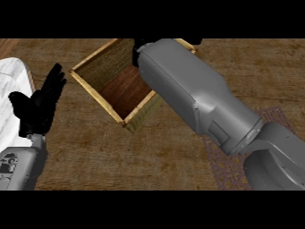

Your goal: Pick the can from the placemat and place it in the basket

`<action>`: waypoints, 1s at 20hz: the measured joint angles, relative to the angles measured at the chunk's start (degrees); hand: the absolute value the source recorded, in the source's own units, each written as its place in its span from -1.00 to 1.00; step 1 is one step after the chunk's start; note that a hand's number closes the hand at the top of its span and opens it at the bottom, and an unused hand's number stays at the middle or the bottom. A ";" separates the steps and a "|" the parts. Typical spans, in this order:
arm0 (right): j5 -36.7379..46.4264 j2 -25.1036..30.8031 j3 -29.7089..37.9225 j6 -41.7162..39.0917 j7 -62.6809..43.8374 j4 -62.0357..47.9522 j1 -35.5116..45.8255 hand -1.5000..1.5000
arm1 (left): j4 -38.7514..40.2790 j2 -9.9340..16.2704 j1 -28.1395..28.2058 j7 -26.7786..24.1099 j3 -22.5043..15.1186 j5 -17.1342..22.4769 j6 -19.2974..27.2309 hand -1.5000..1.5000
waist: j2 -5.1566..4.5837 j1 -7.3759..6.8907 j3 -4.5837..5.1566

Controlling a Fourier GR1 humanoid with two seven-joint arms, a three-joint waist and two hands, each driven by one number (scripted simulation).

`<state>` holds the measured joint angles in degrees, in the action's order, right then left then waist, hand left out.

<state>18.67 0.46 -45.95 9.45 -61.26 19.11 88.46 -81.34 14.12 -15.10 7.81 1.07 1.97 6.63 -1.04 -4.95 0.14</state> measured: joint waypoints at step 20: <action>0.37 0.13 11.55 32.37 0.29 2.19 2.57 -1.00 | -0.29 1.06 3.90 0.17 3.15 -0.16 1.67 0.00 | 2.26 6.26 -0.20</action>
<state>19.04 0.59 -34.41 41.83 -60.97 21.29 91.03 -81.63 15.18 -11.20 7.98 4.22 1.82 8.30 1.23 1.31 -0.06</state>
